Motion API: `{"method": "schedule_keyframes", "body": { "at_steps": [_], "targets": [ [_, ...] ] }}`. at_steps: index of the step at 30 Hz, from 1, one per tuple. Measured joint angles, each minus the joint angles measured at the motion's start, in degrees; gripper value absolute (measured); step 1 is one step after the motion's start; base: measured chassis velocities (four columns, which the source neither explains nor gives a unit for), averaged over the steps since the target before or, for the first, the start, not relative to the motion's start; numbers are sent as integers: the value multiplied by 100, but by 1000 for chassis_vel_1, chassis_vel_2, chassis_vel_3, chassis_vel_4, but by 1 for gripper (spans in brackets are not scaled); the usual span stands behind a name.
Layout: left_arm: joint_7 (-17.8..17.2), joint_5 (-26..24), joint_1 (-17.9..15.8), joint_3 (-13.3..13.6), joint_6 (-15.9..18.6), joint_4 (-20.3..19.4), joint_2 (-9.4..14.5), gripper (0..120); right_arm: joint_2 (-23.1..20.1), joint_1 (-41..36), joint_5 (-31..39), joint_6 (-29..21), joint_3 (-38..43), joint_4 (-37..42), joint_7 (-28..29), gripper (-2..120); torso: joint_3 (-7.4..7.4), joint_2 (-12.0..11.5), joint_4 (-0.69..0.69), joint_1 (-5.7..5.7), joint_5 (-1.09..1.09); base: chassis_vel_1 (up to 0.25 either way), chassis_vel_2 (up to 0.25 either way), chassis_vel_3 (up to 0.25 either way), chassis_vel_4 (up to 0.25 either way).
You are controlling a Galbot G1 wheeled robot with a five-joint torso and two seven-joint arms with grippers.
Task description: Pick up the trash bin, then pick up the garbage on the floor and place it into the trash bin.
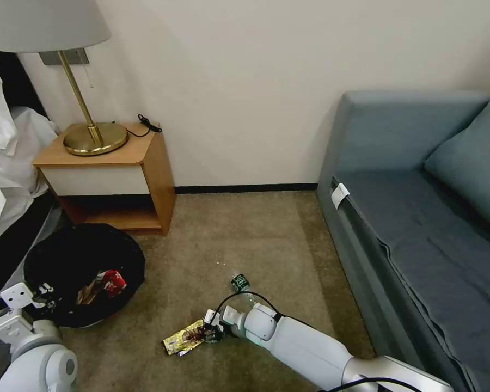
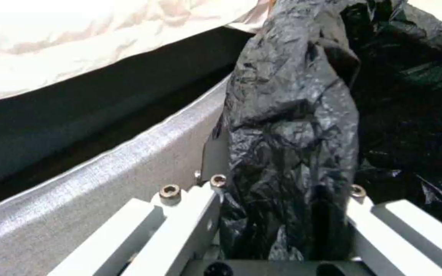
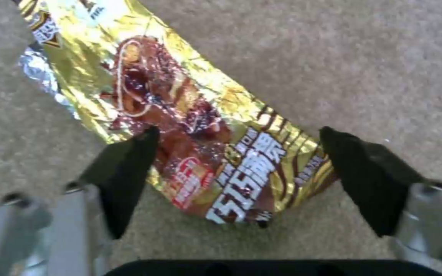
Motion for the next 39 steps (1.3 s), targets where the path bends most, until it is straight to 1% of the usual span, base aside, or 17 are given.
{"method": "schedule_keyframes", "body": {
  "at_steps": [1,2,5,8,32,39],
  "targets": [
    [1,-1,-2,2,-1,6,0,4,0,2,0,0,15,-7,1,90,0,0,0,0,0,0,0,0,0],
    [1,-1,-2,2,-1,6,0,4,0,2,0,0,15,-7,1,90,0,0,0,0,0,0,0,0,0],
    [2,-1,-3,5,-14,19,-4,4,-6,3,1,0,31,-23,2,99,0,0,0,0,0,0,0,0,0],
    [2,-2,-4,6,-16,20,-6,4,-10,3,2,0,36,-35,2,100,0,0,0,0,0,0,0,0,0],
    [8,4,-21,33,-56,37,-44,4,57,-55,49,45,172,-240,5,99,0,0,0,0,0,0,0,0,0],
    [10,7,-7,32,-78,41,-43,4,94,-76,83,39,203,-282,-14,89,0,0,0,0,0,0,0,0,0]
  ]
}}
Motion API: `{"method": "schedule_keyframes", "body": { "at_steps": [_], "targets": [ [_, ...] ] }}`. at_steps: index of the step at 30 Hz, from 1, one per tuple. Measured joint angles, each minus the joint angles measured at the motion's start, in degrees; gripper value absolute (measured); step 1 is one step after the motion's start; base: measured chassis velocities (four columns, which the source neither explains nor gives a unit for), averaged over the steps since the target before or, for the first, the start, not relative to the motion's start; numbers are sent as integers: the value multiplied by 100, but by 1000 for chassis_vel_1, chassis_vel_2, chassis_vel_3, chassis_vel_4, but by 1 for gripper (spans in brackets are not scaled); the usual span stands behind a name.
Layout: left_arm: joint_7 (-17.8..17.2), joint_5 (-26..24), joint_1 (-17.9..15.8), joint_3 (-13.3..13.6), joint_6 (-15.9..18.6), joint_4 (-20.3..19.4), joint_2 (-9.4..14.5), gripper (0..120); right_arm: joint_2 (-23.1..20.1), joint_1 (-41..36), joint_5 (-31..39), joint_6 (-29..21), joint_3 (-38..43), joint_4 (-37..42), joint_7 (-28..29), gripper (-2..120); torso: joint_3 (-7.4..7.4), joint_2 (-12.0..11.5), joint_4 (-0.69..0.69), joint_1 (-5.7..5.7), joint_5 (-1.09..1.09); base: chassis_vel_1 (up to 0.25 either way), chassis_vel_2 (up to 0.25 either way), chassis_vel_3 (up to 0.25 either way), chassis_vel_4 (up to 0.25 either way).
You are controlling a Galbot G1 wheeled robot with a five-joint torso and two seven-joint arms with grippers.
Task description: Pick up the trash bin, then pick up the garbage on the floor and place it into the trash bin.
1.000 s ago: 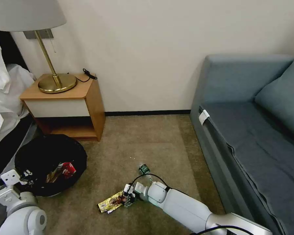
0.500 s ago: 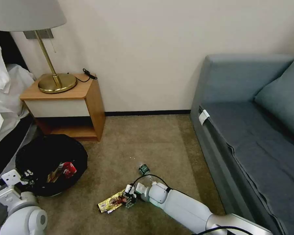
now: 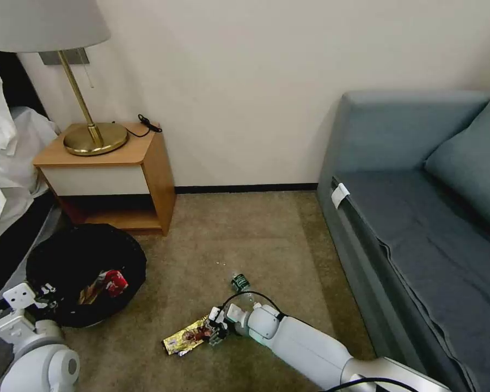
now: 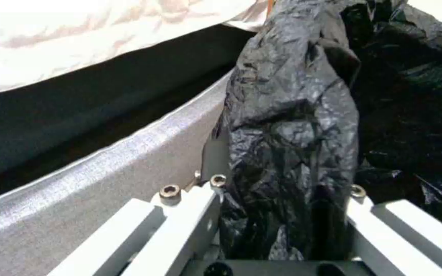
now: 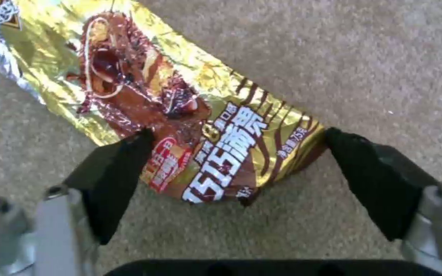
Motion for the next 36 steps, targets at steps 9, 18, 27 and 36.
{"method": "schedule_keyframes", "body": {
  "at_steps": [9,18,27,36],
  "targets": [
    [2,1,15,-4,-57,20,13,4,23,-35,-6,-6,19,-16,-21,60,0,0,0,0,0,0,0,0,0],
    [2,-7,24,-16,-62,9,25,4,16,-35,-16,-13,27,-2,-33,32,0,0,0,0,0,0,0,0,0],
    [0,-11,51,-26,-62,-10,0,4,-37,-41,-37,-15,115,119,-40,0,0,0,0,0,0,0,0,0,0],
    [-3,0,53,-3,-61,-48,-4,4,-132,-60,-65,3,400,390,-46,0,0,0,0,0,0,0,0,0,0]
  ]
}}
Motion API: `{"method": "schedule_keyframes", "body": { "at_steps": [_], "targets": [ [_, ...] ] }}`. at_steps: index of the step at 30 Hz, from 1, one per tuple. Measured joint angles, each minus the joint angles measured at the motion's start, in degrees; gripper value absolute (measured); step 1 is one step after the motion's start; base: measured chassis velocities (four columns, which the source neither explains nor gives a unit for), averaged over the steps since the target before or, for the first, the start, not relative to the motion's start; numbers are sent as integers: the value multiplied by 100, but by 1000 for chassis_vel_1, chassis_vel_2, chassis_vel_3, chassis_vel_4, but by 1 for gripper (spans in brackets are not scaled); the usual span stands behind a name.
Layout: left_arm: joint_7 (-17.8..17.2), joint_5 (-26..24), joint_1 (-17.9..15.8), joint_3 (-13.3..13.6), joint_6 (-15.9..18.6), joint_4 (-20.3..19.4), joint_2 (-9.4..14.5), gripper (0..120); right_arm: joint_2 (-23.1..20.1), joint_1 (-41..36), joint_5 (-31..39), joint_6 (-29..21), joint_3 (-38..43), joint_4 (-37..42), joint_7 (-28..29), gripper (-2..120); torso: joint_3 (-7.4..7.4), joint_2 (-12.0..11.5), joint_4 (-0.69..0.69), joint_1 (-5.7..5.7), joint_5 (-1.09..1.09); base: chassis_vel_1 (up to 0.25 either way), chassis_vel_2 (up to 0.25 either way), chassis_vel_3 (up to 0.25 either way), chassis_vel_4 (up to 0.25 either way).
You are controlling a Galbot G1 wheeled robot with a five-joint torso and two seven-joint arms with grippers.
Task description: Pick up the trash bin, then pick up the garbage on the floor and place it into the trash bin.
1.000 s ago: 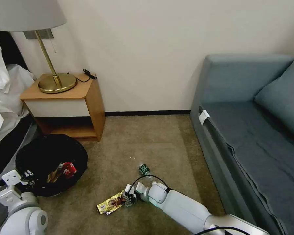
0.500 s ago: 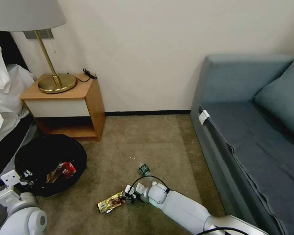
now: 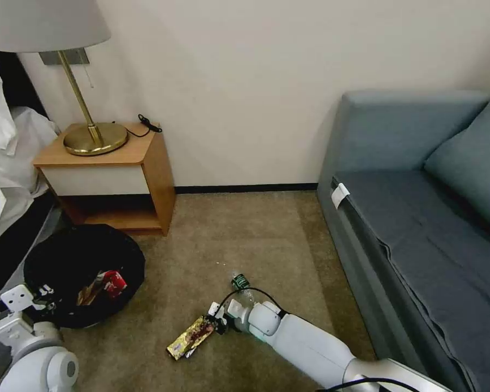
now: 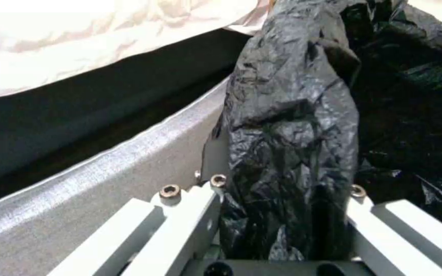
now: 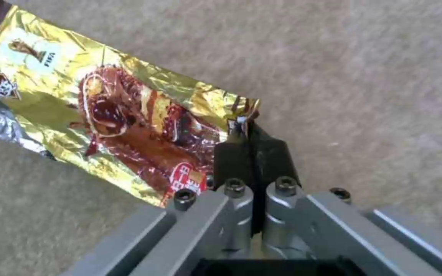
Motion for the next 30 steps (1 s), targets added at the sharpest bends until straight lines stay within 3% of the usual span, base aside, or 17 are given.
{"method": "schedule_keyframes", "body": {
  "at_steps": [7,18,22,30],
  "targets": [
    [0,-1,18,10,14,-10,83,4,-50,2,-106,57,509,216,-26,0,0,0,0,0,0,0,0,0,0],
    [5,-111,-52,14,104,36,445,4,-160,582,-206,112,1619,819,-97,0,0,0,0,0,0,0,0,0,0],
    [5,-112,-61,86,135,44,523,4,-189,830,-9,19,1735,1116,-78,0,0,0,0,0,-1,0,0,0,0],
    [44,33,-117,352,231,-59,550,4,24,1560,1038,-542,1318,1895,118,0,0,0,0,0,-1,0,0,0,0]
  ]
}}
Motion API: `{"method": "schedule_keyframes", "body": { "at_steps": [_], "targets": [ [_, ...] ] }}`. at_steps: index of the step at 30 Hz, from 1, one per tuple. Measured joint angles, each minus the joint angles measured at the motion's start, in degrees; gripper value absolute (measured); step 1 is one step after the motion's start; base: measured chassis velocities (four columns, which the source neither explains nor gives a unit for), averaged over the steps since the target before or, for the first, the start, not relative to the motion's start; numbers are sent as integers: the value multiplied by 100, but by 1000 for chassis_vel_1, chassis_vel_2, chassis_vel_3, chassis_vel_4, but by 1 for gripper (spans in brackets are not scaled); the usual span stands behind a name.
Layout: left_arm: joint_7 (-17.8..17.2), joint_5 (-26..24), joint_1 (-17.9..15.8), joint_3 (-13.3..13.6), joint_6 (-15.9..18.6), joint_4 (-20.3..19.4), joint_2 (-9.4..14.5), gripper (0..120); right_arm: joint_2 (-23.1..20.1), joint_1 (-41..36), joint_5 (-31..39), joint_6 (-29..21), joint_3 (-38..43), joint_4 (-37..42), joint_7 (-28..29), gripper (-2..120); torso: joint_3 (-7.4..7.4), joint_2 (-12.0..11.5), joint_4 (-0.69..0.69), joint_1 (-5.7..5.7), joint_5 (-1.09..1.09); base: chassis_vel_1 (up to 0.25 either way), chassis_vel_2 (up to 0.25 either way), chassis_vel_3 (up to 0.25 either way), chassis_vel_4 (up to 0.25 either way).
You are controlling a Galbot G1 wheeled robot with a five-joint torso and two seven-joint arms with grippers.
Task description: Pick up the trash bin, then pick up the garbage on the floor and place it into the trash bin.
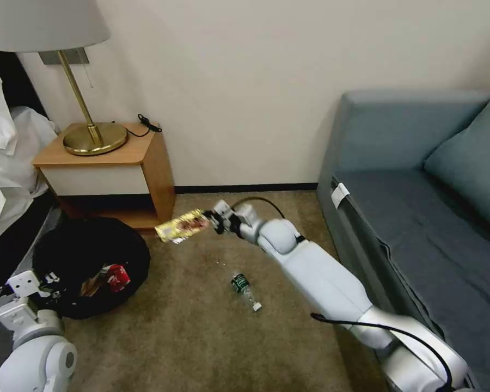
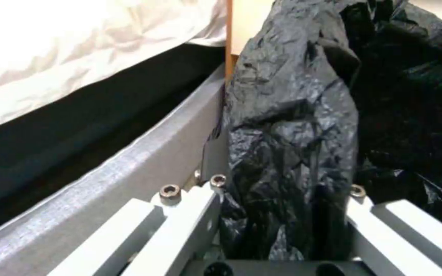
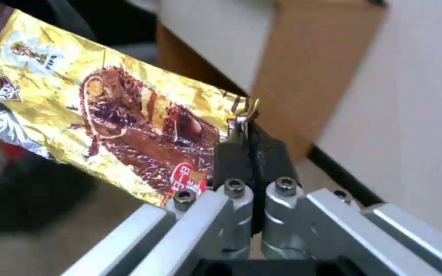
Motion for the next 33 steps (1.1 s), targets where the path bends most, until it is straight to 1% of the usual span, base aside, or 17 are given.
{"method": "schedule_keyframes", "body": {
  "at_steps": [2,5,6,9,11,13,18,20,22,23,24,26,28,29,31,32,33],
  "targets": [
    [1,12,0,15,4,-8,0,4,38,50,68,-33,-48,33,21,0,0,0,0,0,0,0,0,0,0],
    [12,48,33,50,10,-70,-1,4,276,239,213,-128,-368,99,127,0,0,0,0,0,0,0,0,0,0],
    [12,48,33,50,10,-70,-1,4,276,239,213,-128,-368,99,127,0,0,0,0,0,0,0,0,0,0],
    [20,68,80,66,13,-133,-9,4,573,290,214,-154,-730,60,250,0,0,0,1,0,-1,0,0,0,0],
    [21,74,87,72,13,-147,-13,4,644,283,211,-162,-801,45,274,0,0,0,1,0,-1,0,0,0,0],
    [25,93,91,89,19,-176,-31,4,859,217,148,-170,-994,-51,347,0,0,0,1,0,-1,0,0,0,0],
    [28,145,106,131,23,-225,-88,4,1070,87,22,-155,-1211,-223,463,0,0,0,1,0,-1,0,0,0,0],
    [32,166,110,145,23,-229,-108,4,1086,64,-9,-140,-1256,-242,477,1,0,0,0,0,0,0,0,0,0],
    [41,200,122,164,24,-235,-150,4,1092,6,-71,-99,-1364,-251,522,13,0,0,0,0,-1,0,0,0,0],
    [41,200,122,164,24,-235,-150,4,1092,6,-71,-99,-1364,-251,522,13,0,0,0,0,-1,0,0,0,0],
    [44,209,125,168,23,-239,-163,4,1091,-23,-84,-91,-1393,-248,554,16,0,0,0,0,-1,0,0,0,0],
    [47,229,125,169,23,-239,-182,4,1079,-80,-115,-77,-1408,-230,608,27,0,0,0,0,0,0,0,0,0],
    [48,233,125,169,23,-239,-187,4,1068,-87,-124,-75,-1407,-225,616,29,0,0,0,0,0,0,0,0,0],
    [49,238,125,169,22,-238,-198,4,1042,-93,-158,-73,-1403,-223,629,36,0,0,0,0,0,0,0,0,0],
    [51,248,127,169,13,-228,-223,4,983,-96,-225,-61,-1380,-225,643,44,0,0,0,0,1,0,0,0,0],
    [52,252,128,169,9,-224,-230,4,965,-98,-248,-53,-1370,-229,646,48,0,0,0,0,1,0,0,0,0],
    [52,252,128,169,9,-224,-230,4,965,-98,-248,-53,-1370,-229,646,48,0,0,0,0,1,0,0,0,0]
  ]
}}
